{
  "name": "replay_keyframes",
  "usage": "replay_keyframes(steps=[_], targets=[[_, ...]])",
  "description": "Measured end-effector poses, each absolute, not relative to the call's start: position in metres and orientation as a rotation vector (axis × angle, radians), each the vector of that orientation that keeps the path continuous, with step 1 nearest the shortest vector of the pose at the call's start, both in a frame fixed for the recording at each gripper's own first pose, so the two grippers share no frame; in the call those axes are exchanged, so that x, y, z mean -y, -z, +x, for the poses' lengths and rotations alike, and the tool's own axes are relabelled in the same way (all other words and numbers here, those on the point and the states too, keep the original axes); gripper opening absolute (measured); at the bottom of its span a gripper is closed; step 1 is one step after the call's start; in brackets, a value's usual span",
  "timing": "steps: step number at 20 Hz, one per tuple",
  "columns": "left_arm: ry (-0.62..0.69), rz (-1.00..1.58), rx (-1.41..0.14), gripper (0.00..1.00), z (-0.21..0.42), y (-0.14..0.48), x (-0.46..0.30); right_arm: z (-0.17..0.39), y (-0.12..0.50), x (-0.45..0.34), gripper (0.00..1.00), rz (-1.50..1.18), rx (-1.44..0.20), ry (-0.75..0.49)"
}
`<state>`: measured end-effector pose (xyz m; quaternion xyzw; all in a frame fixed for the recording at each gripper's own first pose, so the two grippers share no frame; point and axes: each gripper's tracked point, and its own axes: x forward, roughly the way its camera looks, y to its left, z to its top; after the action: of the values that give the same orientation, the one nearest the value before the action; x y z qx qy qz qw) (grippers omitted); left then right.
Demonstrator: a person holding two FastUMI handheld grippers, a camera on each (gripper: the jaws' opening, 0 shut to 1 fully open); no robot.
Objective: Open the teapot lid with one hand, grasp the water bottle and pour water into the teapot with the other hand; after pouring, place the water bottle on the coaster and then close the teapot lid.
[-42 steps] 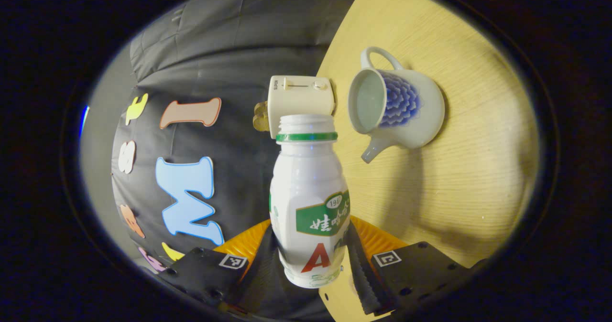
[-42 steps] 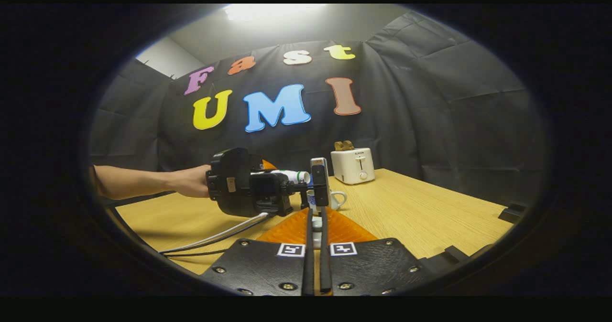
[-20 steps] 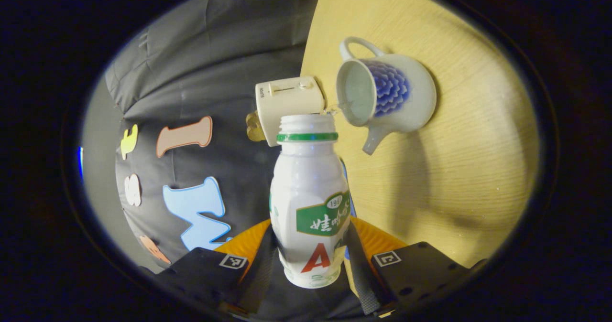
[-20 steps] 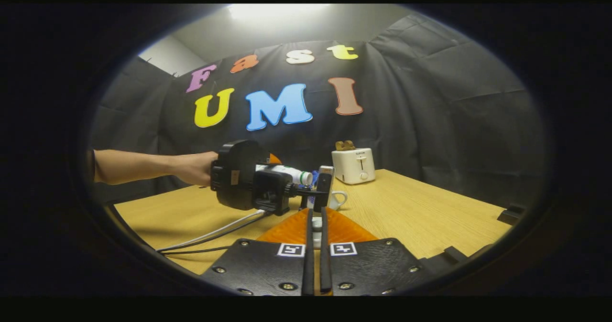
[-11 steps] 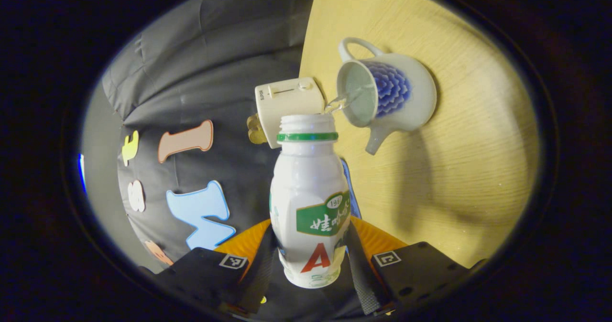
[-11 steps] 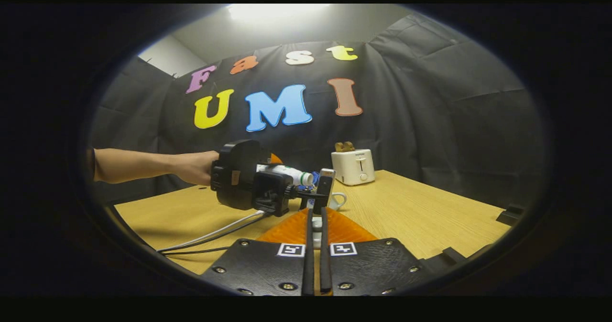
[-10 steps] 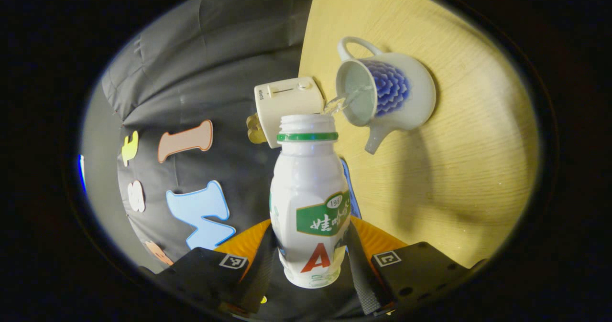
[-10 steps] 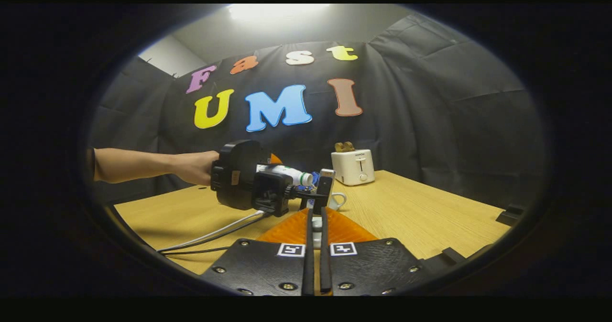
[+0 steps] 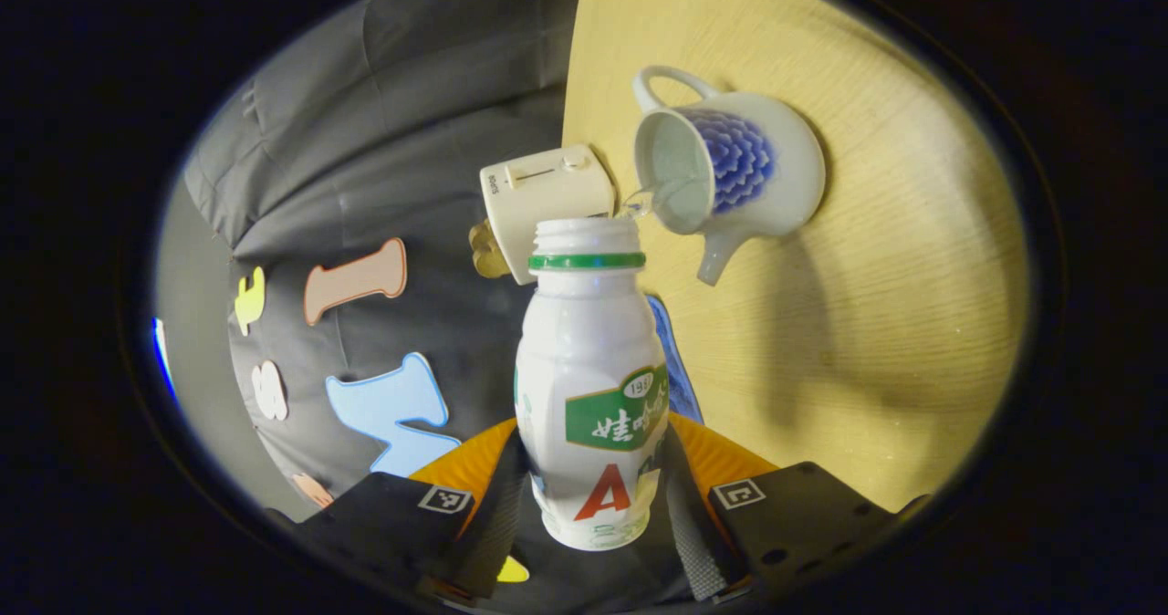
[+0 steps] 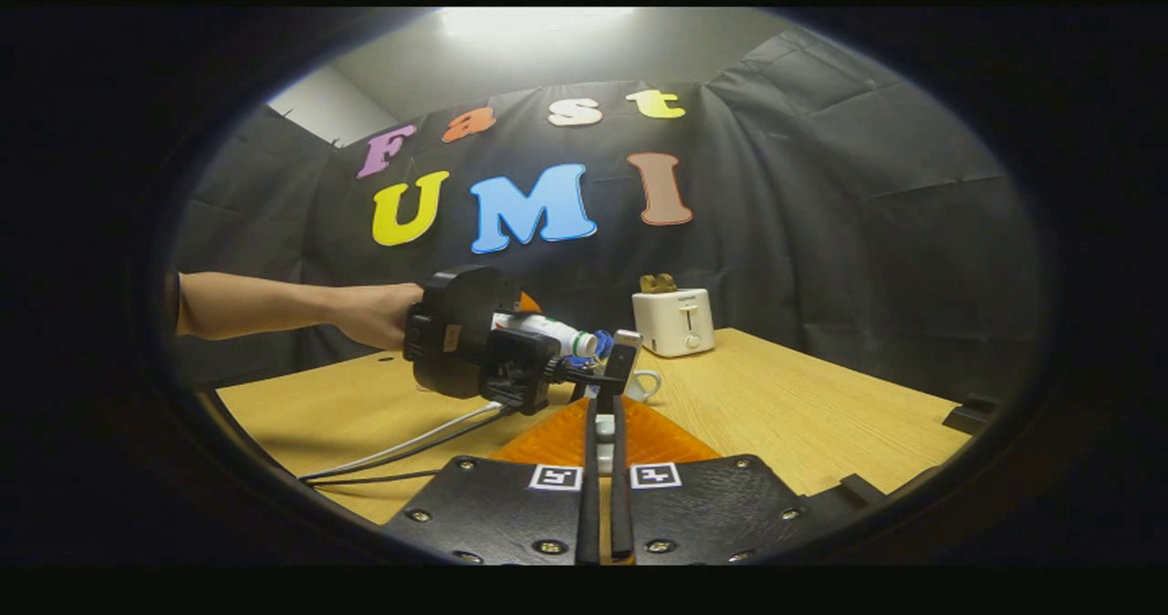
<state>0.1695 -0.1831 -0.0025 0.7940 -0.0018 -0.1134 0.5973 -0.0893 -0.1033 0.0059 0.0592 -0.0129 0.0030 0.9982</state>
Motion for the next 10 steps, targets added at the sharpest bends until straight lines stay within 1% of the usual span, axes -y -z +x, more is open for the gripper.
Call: replay_keyframes(steps=[1,2,6,7,8,9,10], targets=[[0.265,1.85,0.008,0.81,0.1671,0.0022,0.1863,-0.09,-0.0058,0.1031,0.05,0.117,0.026,-0.006],[0.266,1.855,0.013,0.81,0.1661,0.0009,0.1869,-0.0902,-0.0054,0.1032,0.0,0.116,0.027,-0.006],[0.276,1.891,0.014,0.81,0.1631,0.0007,0.1913,-0.0905,-0.0073,0.1039,0.0,0.119,0.029,-0.005],[0.277,1.9,0.015,0.81,0.1637,0.0013,0.1911,-0.0905,-0.0065,0.1035,0.05,0.117,0.031,-0.005],[0.278,1.906,0.018,0.81,0.1647,0.001,0.191,-0.0906,-0.0068,0.1034,0.05,0.116,0.031,-0.006],[0.28,1.909,0.022,0.81,0.1643,0.0004,0.1928,-0.0905,-0.0067,0.1029,0.0,0.117,0.03,-0.007],[0.281,1.913,0.023,0.81,0.1644,0.0007,0.1937,-0.0906,-0.0064,0.1027,0.0,0.118,0.028,-0.008]])
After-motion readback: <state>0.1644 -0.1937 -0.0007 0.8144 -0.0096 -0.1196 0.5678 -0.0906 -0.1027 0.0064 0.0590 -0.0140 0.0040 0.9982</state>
